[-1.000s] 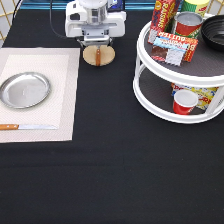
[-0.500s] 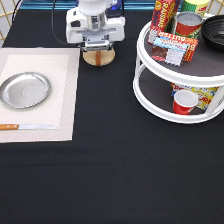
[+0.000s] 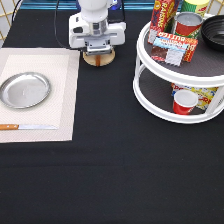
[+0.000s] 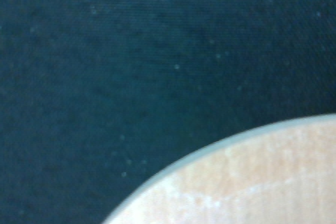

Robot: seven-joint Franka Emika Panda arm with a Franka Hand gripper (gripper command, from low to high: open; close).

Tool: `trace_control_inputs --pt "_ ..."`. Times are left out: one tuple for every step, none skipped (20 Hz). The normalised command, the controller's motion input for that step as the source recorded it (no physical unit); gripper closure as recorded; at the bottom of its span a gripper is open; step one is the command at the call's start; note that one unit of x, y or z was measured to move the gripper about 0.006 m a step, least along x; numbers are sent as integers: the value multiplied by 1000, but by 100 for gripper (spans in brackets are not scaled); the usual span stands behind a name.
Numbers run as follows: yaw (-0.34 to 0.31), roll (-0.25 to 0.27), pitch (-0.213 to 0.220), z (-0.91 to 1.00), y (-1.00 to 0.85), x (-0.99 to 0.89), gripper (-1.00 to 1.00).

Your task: Arrange plate and fork

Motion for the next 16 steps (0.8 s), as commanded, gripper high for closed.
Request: trace_control_inputs --pt "6 0 -19 -34 3 -29 100" --pt "0 0 -26 -43 23 -6 100" --pt "0 -1 -29 -60 60 0 100" --pt "0 -10 -40 -106 54 -26 100" --pt "0 -24 -52 -111 83 -20 100" --pt "0 -37 -63 -129 94 0 100" --pt "0 -55 -68 -114 146 0 100" --pt "0 -71 -68 -106 174 0 100" --pt "0 -90 -76 -120 157 0 100" --pt "0 -103 -79 -140 169 0 100" --pt "0 -108 -87 -151 157 0 100" --pt "0 -105 -94 -143 120 0 100" --pt "0 -107 -97 -131 123 0 100" --pt "0 -99 -90 -100 86 0 100" --pt "4 -95 -79 -49 103 0 100" --pt "7 -89 -58 0 94 0 100"
